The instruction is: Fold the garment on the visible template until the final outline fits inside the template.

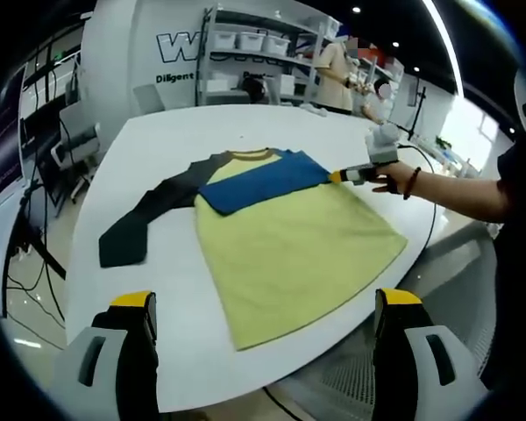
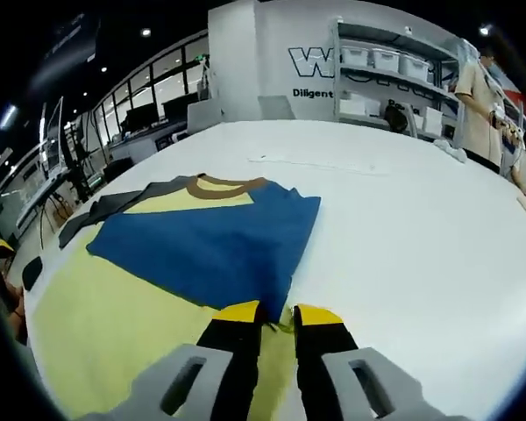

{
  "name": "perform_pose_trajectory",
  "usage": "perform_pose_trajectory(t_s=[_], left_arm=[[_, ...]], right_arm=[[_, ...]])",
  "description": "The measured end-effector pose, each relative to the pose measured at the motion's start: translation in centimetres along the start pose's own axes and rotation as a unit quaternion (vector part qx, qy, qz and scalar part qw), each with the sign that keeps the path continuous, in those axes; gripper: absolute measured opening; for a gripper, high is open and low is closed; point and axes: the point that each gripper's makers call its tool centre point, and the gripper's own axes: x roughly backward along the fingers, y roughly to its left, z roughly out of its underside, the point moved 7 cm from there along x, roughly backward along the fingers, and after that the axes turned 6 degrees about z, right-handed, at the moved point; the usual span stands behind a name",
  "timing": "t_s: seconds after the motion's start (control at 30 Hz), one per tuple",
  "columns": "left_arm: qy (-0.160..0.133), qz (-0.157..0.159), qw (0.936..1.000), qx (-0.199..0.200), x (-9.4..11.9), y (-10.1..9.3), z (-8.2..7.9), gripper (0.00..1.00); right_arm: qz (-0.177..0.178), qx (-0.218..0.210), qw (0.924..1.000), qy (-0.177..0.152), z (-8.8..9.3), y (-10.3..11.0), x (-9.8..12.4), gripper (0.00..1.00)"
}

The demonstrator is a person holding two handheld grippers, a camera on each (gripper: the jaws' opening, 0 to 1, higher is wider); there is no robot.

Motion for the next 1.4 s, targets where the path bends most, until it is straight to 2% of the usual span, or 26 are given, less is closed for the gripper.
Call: perform_pose_trajectory(t_s=[0.03, 0.63, 1.4], left_arm=[[0.000, 0.000, 1.0000, -0.001, 0.0, 0.0, 0.0, 0.99], [0.003, -0.001, 1.0000, 0.001, -0.1, 0.2, 0.0, 0.99], [0.008, 0.004, 1.0000, 0.000, -0.7, 0.3, -0.3, 0.99]], right_arm=[[0.007, 0.015, 0.9999, 0.002, 0.1, 0.0, 0.0, 0.05], [-0.005, 0.042, 0.9991, 0.002, 0.2, -1.1, -0.1, 0.00], [-0.003, 0.079, 0.9968, 0.015, -0.1, -5.7, -0.5, 0.00]])
